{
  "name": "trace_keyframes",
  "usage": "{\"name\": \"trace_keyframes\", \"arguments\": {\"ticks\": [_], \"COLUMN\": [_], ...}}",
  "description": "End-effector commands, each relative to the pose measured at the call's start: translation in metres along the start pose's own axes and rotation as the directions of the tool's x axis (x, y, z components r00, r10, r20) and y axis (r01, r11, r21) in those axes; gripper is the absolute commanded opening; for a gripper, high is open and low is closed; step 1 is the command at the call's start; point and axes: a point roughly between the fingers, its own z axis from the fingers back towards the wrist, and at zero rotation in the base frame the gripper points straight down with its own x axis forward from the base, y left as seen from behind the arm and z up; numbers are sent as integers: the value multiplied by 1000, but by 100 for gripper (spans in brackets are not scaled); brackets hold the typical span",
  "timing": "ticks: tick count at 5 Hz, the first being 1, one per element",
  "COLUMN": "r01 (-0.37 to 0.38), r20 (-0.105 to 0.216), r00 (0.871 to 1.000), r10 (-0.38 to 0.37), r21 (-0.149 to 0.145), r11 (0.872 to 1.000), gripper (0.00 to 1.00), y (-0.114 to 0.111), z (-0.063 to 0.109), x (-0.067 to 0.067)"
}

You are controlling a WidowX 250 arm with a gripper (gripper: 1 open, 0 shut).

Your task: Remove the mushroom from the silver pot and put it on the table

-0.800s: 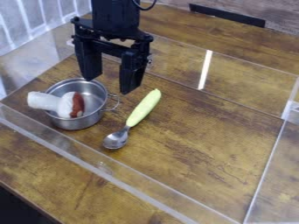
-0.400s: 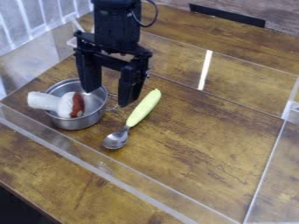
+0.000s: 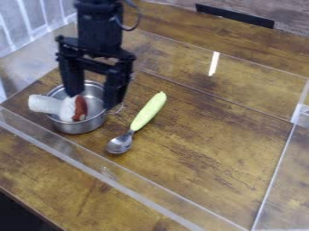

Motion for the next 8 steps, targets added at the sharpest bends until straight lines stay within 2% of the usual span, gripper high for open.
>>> {"name": "trace_keyframes", "arguments": {"ticks": [1,2,3,5,7,8], "r01": [20,-33,-98,-102,-137,-114], "r20": [83,93,104,104,106,109], "r00": [996,995,990,990,985,987], "r10": [-22,30,95,99,136,114], "r21": [26,32,26,19,-2,-11], "r11": [999,999,995,995,991,993], "gripper": [100,100,100,100,100,100], "y": [29,55,72,70,76,81], "z": [8,6,-3,-29,-51,-56], "x": [2,9,17,17,27,31]}}
